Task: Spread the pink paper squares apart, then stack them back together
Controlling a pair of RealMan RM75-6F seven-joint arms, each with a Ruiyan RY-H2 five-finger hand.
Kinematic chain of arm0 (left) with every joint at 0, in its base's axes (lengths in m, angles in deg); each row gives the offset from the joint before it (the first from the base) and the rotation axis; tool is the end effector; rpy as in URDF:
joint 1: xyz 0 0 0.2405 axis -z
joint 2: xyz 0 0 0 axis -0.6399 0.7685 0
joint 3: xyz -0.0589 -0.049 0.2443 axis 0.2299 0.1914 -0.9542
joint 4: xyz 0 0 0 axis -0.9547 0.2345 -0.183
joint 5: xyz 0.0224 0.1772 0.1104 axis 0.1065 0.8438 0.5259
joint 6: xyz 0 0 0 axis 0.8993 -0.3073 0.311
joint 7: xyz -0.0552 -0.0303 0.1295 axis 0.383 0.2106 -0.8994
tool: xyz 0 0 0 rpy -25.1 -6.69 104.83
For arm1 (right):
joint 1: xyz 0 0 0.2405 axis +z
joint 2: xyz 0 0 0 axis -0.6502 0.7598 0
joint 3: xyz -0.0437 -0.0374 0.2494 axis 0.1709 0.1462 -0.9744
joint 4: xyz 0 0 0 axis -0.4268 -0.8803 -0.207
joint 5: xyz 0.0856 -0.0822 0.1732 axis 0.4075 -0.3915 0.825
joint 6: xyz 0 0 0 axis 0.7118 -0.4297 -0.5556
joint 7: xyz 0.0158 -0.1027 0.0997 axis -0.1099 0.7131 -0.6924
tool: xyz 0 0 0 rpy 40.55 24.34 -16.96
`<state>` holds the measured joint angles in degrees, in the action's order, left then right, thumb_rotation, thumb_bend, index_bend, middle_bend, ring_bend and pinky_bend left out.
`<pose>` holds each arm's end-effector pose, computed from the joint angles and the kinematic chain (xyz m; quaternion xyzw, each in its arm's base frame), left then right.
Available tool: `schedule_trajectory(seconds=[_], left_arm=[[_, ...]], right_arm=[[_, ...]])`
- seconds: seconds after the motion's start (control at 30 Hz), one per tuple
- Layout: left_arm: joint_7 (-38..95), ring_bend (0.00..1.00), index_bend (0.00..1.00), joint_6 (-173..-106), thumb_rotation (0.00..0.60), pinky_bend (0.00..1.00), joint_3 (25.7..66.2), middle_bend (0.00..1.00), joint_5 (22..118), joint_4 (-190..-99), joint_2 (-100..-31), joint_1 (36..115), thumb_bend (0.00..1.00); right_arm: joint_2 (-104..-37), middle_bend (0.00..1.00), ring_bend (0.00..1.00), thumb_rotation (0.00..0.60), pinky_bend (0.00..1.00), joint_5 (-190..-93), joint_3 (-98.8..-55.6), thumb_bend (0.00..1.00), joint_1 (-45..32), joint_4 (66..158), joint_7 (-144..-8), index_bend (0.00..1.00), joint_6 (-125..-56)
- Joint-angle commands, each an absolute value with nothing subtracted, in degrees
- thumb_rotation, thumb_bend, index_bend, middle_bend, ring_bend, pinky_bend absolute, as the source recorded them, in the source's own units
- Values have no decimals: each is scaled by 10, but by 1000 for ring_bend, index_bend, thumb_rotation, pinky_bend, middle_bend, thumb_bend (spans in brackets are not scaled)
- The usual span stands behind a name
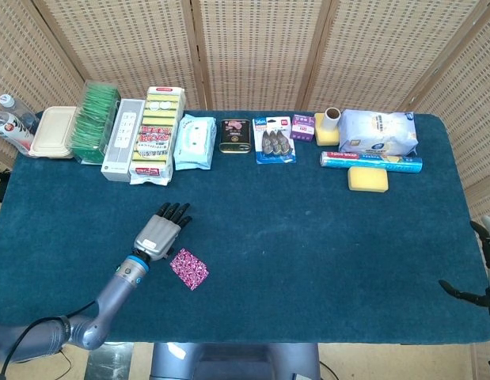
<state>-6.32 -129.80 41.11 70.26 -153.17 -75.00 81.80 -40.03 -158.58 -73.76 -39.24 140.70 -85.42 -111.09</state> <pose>-0.1749 0.3183 -0.0497 -0.8127 -0.2930 -0.2559 0.4339 -0.3042 -0.1735 0.2154 0.5008 -0.4566 0.4320 0.5950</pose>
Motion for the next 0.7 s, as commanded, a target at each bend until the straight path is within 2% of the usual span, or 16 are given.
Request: schedule_trajectory(seconds=[0.03,0.7], left_arm=[[-63,0,143,-1297,600,72,411,0,702,-1531,-752,819,244],[-66,0,143,-1292,600,72,409,0,707,-1535,-767,827,245]], right_arm=[[-400,0,0,600,0,-1586,-738,0,-393,1407,-855,59,-1112],[-396,0,0,600,0,-1585,-739,0,-394,1408,-862,58,-1113]])
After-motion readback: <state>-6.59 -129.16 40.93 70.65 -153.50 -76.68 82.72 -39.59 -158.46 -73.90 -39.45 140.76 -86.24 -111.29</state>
